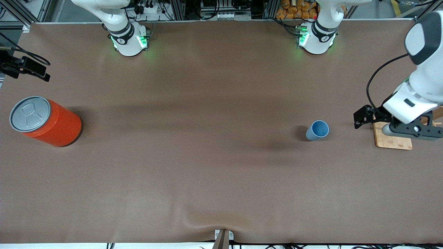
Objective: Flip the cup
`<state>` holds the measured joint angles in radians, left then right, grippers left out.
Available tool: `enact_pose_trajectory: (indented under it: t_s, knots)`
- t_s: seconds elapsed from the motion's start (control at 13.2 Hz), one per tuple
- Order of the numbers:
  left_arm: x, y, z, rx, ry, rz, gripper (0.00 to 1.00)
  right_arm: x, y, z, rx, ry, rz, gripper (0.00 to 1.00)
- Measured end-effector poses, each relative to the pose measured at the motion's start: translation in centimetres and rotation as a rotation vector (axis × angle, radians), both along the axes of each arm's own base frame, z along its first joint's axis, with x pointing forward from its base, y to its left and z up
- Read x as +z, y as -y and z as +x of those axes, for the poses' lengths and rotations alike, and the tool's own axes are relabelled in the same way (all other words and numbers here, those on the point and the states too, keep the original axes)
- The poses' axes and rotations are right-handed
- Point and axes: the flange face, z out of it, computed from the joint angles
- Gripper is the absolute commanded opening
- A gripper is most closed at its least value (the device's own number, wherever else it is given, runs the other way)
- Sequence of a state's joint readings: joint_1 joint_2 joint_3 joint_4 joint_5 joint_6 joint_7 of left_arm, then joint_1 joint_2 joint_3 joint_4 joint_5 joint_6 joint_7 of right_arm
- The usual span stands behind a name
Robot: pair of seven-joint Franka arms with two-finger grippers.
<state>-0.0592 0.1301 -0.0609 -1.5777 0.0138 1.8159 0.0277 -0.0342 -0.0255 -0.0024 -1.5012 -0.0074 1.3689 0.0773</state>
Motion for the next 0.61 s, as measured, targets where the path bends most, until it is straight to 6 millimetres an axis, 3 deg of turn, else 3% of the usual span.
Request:
enact_pose_trajectory:
  t_s: [0.38,0.61]
  knots:
    - [5.2,-1.3,-4.5,0.020,-0.051,0.013,1.00,0.0,0.0,0.0,0.000,0.000,0.000,1.00]
    - [6.6,-1.5,-5.7,0.034,-0.055,0.014,1.00,0.0,0.0,0.0,0.000,0.000,0.000,1.00]
